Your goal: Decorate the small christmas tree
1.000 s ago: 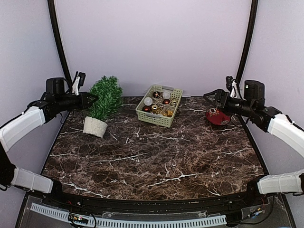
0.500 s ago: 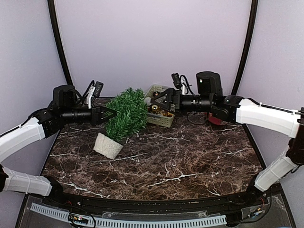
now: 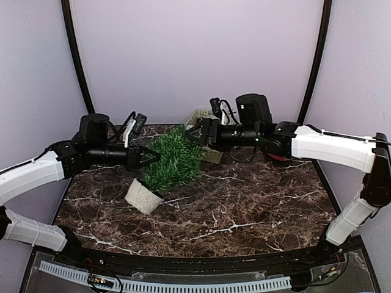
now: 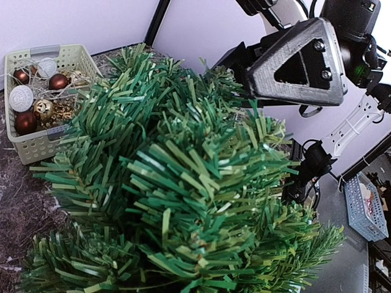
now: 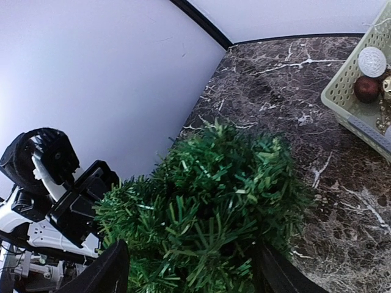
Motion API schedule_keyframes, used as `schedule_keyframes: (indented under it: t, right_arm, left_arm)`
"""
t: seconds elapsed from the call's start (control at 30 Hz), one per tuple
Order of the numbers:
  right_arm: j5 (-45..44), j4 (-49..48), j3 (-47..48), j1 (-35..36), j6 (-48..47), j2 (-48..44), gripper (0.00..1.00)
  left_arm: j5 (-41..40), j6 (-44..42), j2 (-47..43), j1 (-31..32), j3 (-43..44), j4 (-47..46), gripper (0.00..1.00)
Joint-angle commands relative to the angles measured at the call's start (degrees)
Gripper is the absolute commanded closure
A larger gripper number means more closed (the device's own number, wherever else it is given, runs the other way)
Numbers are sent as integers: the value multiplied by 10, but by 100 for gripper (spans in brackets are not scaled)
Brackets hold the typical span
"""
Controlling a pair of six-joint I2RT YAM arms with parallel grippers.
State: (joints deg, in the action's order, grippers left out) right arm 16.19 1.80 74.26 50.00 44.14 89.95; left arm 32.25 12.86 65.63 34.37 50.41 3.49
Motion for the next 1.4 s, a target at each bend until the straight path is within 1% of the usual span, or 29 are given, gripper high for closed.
schedule_keyframes:
  t: [0.0,0.1,0.2,0.27,0.43,0.57,0.63,0.67,0.7,0.77,0.83,0.9,0.97,1.1,1.13,1.2,1.27,1.37]
  right_arm:
    - [-50,26,26,3,5,13,32]
    - [-63,34,34,3,15,23,40]
    - [-63,20,35,3,25,26,51]
    - [-58,7,33,3,30,26,63]
    - [-63,10,37,3,28,26,100]
    - [-110,27,40,2,4,11,100]
    - [-131,31,44,2,-23,-2,100]
    - [-134,33,49,4,-40,-6,100]
    - [-138,37,54,6,-55,-10,100]
    - [-152,37,57,14,-85,-20,100]
    - [-168,30,56,26,-115,-27,100]
    - [-200,17,53,37,-140,-34,100]
    - [-217,1,48,47,-165,-38,100]
    - [-248,-47,28,55,-215,-45,100]
    - [-254,-62,20,55,-229,-47,100]
    - [-261,-96,3,56,-248,-50,100]
    - [-260,-122,-9,55,-262,-49,100]
    - [-247,-145,-5,55,-272,-37,100]
  left_arm:
    - [17,-1,-2,9,10,-32,100]
    - [16,-2,4,10,11,-33,100]
    - [12,-2,12,12,12,-50,100]
    - [12,0,16,13,11,-57,100]
    - [13,5,26,14,4,-74,100]
    - [-26,21,25,13,-17,-86,99]
    - [-80,43,22,14,-35,-98,95]
    - [-91,49,20,13,-42,-101,94]
    - [-110,64,20,14,-55,-107,90]
    - [-137,85,22,14,-74,-113,85]
    - [-161,105,26,13,-89,-112,82]
    - [-167,120,33,13,-98,-111,81]
    - [-164,133,35,14,-103,-114,77]
    - [-164,152,31,14,-109,-120,62]
    - [-169,157,30,14,-108,-116,55]
    - [-201,164,29,14,-100,-98,49]
    - [-228,173,28,14,-91,-62,43]
    - [-244,181,20,14,-82,-41,39]
